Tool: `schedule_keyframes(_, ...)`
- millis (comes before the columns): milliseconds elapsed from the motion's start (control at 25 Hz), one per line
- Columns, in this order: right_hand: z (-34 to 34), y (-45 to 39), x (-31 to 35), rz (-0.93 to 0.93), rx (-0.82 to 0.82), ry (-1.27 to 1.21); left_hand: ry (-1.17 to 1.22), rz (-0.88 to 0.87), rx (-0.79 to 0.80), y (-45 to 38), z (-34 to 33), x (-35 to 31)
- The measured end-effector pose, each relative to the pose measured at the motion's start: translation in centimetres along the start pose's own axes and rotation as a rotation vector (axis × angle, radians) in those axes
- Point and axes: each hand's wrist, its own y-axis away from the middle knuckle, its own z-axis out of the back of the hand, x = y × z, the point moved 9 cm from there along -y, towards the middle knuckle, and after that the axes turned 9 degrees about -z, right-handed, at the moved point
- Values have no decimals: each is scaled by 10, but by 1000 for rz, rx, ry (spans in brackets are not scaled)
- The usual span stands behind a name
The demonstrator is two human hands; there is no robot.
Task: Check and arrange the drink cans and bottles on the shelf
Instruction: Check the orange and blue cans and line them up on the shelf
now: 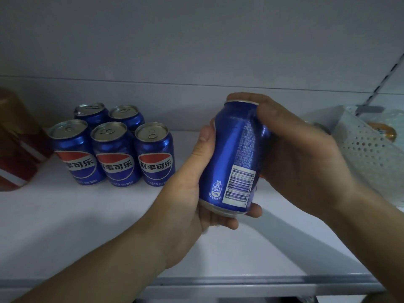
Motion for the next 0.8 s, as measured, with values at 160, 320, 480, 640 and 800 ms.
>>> schedule_keyframes(160,5,1,-2,26,-29,65,11,-17,39,15,-3,-4)
schedule_keyframes(320,2,0,-2,18,-20,86,-55,-2,31,17,-5,-7)
schedule_keyframes(480,4,1,-2,25,6,129,-55,48,74,17,-7,-1)
schedule_keyframes(640,9,3,6,87,-76,180,65,-10,46,13,-6,-3)
schedule_keyframes(800,9,1,2,29,-59,117,169,46,-41,10,-5,7)
